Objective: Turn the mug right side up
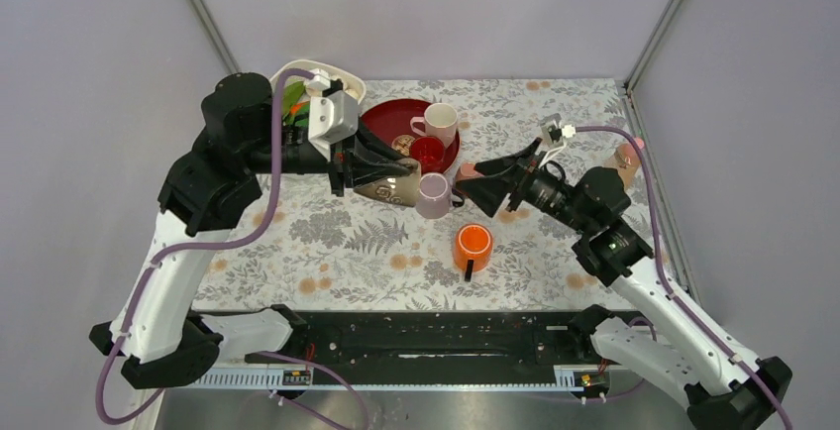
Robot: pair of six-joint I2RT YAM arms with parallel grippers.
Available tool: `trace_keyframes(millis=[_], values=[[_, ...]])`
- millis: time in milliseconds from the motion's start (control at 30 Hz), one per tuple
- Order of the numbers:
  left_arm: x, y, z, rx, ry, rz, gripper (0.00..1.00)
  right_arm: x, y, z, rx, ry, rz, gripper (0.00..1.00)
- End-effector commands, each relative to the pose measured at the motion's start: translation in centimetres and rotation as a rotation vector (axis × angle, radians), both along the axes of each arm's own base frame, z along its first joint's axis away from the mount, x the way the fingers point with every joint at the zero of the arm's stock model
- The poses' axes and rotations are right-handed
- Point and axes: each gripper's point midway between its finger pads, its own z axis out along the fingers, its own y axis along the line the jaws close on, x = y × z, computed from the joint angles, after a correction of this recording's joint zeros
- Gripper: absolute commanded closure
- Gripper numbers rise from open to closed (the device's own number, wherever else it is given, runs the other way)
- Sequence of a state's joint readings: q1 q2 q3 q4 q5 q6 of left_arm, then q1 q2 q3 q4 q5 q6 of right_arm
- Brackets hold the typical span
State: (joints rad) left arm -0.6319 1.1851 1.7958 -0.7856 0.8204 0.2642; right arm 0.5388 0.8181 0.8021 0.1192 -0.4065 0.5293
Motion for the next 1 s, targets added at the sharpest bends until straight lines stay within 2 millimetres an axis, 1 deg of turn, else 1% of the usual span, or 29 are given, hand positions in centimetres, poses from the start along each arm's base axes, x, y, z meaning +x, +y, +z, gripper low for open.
trace_keyframes(millis=[0, 100, 167, 233, 400, 500, 533, 633, 700, 800, 967], values=[[-3.0, -0.7, 1.6, -0.048, 0.133, -0.168, 1.0, -5.4, 2.8, 7.5, 0.234, -0.145, 0.231, 0.01], [-3.2, -0.4, 2.0, -0.055, 0.121, -0.169, 1.0, -7.4, 3.8, 8.5, 0.299, -0.156, 0.33, 0.03], [-3.2, -0.4, 1.9, -0.054, 0.122, -0.167, 1.0, -8.4, 4.5, 8.6, 0.319, -0.149, 0.382, 0.04], [-3.3, -0.5, 1.8, -0.052, 0.128, -0.177, 1.0, -8.9, 5.2, 8.6, 0.325, -0.146, 0.403, 0.05], [-3.1, -0.7, 2.2, -0.057, 0.123, -0.186, 1.0, -7.9, 7.0, 7.8, 0.282, -0.125, 0.389, 0.1], [-3.2, -0.8, 1.8, -0.049, 0.132, -0.197, 1.0, -6.7, 7.6, 7.3, 0.256, -0.128, 0.357, 0.15], [-3.3, -0.9, 1.6, -0.047, 0.136, -0.204, 1.0, -6.6, 7.8, 7.4, 0.253, -0.134, 0.359, 0.17], [-3.3, -1.0, 1.1, -0.046, 0.15, -0.213, 1.0, -7.2, 8.1, 8.8, 0.284, -0.159, 0.401, 0.25], [-3.3, -1.0, 1.1, -0.05, 0.149, -0.22, 1.0, -7.6, 8.2, 9.6, 0.316, -0.18, 0.436, 0.41], [-2.9, -1.2, 1.0, -0.052, 0.153, -0.206, 1.0, -8.0, 8.7, 9.9, 0.324, -0.182, 0.478, 0.66], [-2.1, -1.4, 0.4, -0.051, 0.155, -0.176, 1.0, -8.8, 8.5, 10.2, 0.323, -0.216, 0.514, 1.0]])
